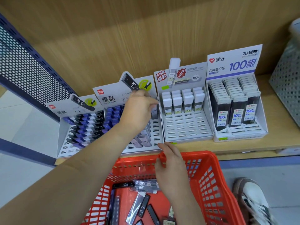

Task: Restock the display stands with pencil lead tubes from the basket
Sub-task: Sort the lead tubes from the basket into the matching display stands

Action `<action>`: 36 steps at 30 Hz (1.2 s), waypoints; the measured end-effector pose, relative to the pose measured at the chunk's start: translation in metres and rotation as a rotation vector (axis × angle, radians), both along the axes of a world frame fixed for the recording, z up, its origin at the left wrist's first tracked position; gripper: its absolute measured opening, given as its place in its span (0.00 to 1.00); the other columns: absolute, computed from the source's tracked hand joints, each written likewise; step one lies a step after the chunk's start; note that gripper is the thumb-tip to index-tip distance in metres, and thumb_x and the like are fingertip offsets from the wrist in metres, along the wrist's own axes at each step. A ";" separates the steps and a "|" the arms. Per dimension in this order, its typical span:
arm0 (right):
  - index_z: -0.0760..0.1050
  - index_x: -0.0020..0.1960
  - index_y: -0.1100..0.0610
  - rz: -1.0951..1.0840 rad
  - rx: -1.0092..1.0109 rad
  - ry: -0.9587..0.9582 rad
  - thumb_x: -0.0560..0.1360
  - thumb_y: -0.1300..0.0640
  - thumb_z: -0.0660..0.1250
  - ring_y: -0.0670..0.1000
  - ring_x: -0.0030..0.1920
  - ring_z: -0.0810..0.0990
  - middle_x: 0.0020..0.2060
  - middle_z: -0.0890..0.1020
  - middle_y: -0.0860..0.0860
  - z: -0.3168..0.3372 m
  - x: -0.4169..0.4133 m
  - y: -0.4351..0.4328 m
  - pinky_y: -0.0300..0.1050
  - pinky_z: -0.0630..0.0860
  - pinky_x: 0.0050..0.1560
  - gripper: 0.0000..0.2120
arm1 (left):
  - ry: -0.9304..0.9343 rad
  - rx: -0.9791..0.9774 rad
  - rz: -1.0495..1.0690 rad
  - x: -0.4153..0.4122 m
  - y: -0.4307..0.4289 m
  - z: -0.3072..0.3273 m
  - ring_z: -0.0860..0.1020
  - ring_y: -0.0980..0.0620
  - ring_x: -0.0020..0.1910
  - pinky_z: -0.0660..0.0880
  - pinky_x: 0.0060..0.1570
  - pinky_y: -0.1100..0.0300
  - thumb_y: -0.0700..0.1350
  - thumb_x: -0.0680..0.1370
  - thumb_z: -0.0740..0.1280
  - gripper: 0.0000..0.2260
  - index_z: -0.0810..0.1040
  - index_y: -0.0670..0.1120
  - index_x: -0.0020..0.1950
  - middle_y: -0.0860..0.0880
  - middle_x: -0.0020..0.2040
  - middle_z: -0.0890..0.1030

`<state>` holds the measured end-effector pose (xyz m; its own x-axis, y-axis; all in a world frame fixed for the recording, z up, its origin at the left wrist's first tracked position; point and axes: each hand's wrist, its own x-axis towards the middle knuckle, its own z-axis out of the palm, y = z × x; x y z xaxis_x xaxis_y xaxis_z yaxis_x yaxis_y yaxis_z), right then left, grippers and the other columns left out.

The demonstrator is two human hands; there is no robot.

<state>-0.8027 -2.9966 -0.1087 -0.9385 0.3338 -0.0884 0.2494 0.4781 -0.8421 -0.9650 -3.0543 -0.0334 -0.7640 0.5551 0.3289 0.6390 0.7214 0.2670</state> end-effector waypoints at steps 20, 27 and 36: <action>0.80 0.49 0.52 0.297 0.022 -0.270 0.74 0.62 0.69 0.49 0.40 0.79 0.34 0.78 0.45 -0.016 0.021 0.032 0.43 0.75 0.49 0.07 | -0.480 -0.165 0.112 0.152 -0.122 -0.060 0.80 0.54 0.44 0.68 0.42 0.65 0.43 0.75 0.67 0.05 0.83 0.50 0.45 0.53 0.43 0.84; 0.61 0.76 0.53 0.779 0.498 -0.753 0.70 0.48 0.75 0.59 0.70 0.68 0.71 0.70 0.57 -0.090 0.091 0.009 0.46 0.69 0.67 0.40 | -0.737 -0.769 -0.303 0.204 -0.177 -0.173 0.69 0.44 0.67 0.69 0.61 0.53 0.54 0.74 0.69 0.25 0.71 0.48 0.69 0.44 0.66 0.71; 0.32 0.78 0.44 0.843 0.792 -0.805 0.69 0.56 0.75 0.62 0.76 0.51 0.78 0.41 0.54 -0.152 0.148 -0.009 0.60 0.65 0.70 0.57 | -0.580 -0.950 -0.510 0.233 -0.172 -0.232 0.51 0.41 0.75 0.52 0.72 0.38 0.62 0.80 0.54 0.32 0.44 0.52 0.78 0.44 0.77 0.52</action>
